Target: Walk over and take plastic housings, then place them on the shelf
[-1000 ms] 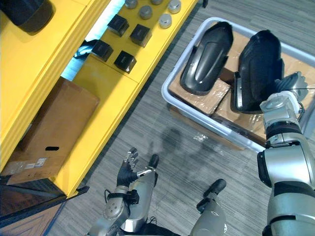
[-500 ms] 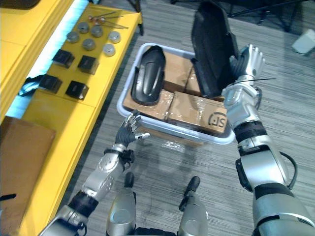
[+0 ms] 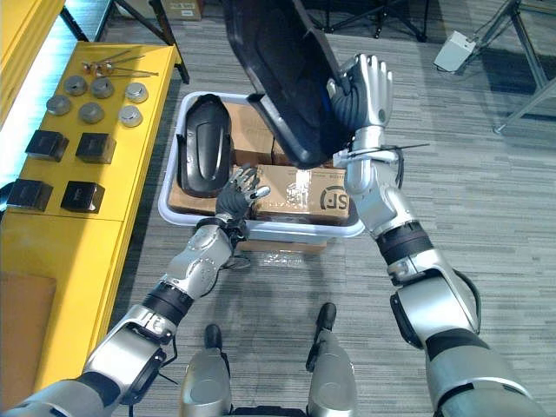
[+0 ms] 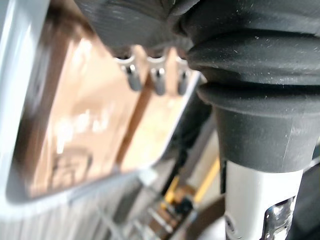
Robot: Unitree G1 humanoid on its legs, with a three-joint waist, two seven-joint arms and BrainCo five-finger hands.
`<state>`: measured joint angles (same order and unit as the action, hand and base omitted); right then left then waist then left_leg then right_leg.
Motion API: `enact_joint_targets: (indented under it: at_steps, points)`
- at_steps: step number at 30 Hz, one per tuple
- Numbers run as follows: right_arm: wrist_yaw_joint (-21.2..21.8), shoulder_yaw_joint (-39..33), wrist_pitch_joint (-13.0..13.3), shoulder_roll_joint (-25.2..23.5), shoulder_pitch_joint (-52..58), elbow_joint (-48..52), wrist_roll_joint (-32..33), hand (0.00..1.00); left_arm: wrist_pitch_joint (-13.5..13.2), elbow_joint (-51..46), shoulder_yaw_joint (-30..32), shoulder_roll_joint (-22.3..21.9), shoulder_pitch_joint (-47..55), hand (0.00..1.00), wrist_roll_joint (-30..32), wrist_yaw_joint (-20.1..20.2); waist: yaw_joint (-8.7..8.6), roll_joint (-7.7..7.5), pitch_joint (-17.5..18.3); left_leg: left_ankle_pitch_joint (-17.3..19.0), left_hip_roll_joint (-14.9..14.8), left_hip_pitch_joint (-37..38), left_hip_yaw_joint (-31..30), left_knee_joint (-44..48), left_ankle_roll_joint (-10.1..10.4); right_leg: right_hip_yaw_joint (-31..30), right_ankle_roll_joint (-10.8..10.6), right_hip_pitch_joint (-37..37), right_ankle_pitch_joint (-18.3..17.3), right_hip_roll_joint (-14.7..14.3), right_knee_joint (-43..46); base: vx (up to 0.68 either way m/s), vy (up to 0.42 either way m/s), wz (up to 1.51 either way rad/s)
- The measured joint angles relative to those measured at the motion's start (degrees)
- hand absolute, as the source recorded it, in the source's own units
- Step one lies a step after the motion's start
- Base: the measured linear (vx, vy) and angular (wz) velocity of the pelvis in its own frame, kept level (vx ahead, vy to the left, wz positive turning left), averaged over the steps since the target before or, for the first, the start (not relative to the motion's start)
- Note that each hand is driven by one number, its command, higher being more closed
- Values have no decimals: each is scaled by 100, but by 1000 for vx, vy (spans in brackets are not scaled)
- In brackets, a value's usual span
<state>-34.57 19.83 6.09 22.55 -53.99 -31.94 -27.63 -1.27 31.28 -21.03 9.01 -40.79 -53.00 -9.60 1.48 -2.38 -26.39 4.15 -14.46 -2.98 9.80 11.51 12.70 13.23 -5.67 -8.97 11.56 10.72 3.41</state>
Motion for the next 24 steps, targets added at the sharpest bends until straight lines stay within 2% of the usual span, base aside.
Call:
enact_joint_targets:
  at_steps: [6,9,10,12,13,14,16,17,20,23,24]
  points:
    - [281,352,99,-316,255,12,-8,100,-10,73,6,-114,-184,0,-643,171,-70,37,39,-1,17,26,17,-17,0,-39,-12,0,19,3,-8,0,3,-1]
    - [334,401,133,-453,562,40,-6,100,-37,259,21,-251,-159,0,-893,50,-69,137,269,-8,45,34,30,-101,-1,-44,-16,6,63,9,-107,11,8,0]
    - [336,413,138,-462,651,65,-3,100,-140,281,35,-270,-150,0,-1047,-25,-69,200,344,-7,53,64,33,-117,-1,-45,-17,31,64,16,-115,30,23,-1]
    - [335,452,138,-474,671,94,-3,100,-224,281,86,-276,-149,0,-1171,-84,-84,230,362,-7,56,113,30,-134,-1,-42,-21,91,66,16,-148,0,0,0]
    - [334,522,138,-502,721,230,15,100,-359,280,128,-301,-146,0,-1214,-190,-90,243,449,-7,66,107,33,-148,-2,-41,-34,102,93,16,-209,0,0,0]
    - [335,549,147,-510,745,270,32,100,-414,279,133,-312,-145,100,-1224,-254,-90,239,476,-7,70,104,34,-155,-2,-41,-39,109,106,16,-237,0,0,0]
    - [325,582,162,-611,900,418,47,100,-758,277,207,-446,-143,100,-1237,-633,-87,241,495,-7,85,140,26,-161,-2,-21,-43,226,174,17,-380,0,0,0]
    - [320,592,161,-640,918,425,51,100,-816,277,223,-469,-142,100,-1244,-681,-84,241,495,-7,87,149,26,-163,-2,-19,-44,241,181,17,-398,0,0,0]
    - [211,598,95,-832,1084,460,235,100,-1387,277,332,-578,-125,100,-1425,-1163,-76,217,553,-7,93,188,20,-194,-2,30,-47,326,197,17,-503,0,0,0]
    - [195,628,33,-891,1193,562,293,100,-1816,273,550,-710,-119,100,-1460,-1273,-77,205,584,-6,93,202,11,-201,-2,44,-51,361,215,16,-528,3,5,1]
    - [185,646,29,-903,1264,669,327,100,-1832,274,628,-717,-118,100,-1462,-1272,-76,198,588,-6,93,202,5,-208,-2,56,-55,389,238,14,-568,10,15,5]
